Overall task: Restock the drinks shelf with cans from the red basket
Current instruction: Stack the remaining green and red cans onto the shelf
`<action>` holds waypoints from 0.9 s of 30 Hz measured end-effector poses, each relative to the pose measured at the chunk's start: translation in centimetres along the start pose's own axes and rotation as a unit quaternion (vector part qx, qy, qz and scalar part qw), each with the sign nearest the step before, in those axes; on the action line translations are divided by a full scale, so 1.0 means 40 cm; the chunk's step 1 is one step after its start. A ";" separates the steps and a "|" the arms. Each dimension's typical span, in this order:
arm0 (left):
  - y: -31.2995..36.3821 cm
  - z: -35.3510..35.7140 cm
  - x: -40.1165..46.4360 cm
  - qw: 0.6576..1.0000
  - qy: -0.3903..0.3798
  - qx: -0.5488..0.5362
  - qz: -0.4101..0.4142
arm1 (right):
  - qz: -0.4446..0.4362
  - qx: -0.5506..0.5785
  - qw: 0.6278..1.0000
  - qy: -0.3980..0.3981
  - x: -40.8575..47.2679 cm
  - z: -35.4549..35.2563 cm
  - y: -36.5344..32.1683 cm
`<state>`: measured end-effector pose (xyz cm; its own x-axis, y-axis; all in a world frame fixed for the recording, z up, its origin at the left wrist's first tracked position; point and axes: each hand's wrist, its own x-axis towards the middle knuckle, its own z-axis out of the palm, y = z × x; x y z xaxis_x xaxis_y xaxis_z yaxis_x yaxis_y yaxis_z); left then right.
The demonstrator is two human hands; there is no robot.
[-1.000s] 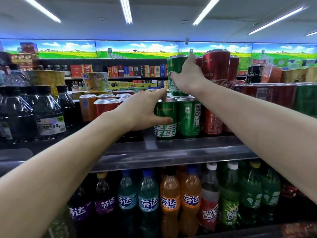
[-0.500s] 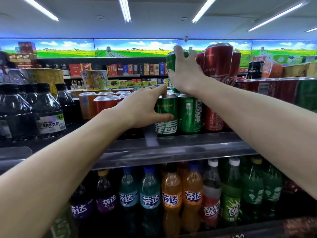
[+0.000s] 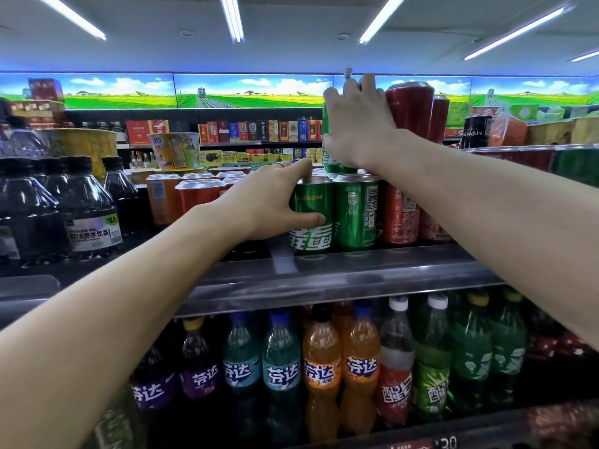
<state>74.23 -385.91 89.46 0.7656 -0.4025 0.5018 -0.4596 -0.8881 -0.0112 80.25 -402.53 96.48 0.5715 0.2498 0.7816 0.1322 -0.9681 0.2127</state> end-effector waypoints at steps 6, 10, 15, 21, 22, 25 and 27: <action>0.009 -0.003 -0.005 1.000 -0.005 -0.019 -0.006 | -0.018 -0.009 1.000 0.003 -0.005 0.003 0.002; 0.010 -0.010 -0.006 0.999 -0.016 -0.029 -0.016 | -0.021 -0.003 1.000 0.003 -0.009 0.001 0.002; 0.010 -0.016 -0.009 0.998 -0.036 -0.045 -0.018 | -0.023 0.019 1.000 0.008 -0.015 -0.004 -0.008; -0.001 -0.017 -0.021 0.998 -0.017 -0.058 -0.011 | -0.012 0.032 0.999 0.017 -0.024 -0.008 -0.011; -0.007 -0.023 -0.027 0.998 -0.006 -0.059 -0.009 | -0.010 0.034 0.999 0.019 -0.025 -0.007 -0.011; -0.030 -0.057 -0.050 0.997 0.041 -0.058 -0.010 | -0.002 0.054 0.998 0.027 -0.033 -0.007 -0.013; -0.050 -0.087 -0.070 0.996 0.075 -0.049 -0.016 | 0.008 0.085 0.995 0.054 -0.039 -0.009 -0.017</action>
<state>71.42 -382.24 91.10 0.7086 -0.3296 0.6240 -0.4830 -0.8712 0.0883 78.99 -402.25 95.31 0.4853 0.2257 0.8447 0.2632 -0.9590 0.1050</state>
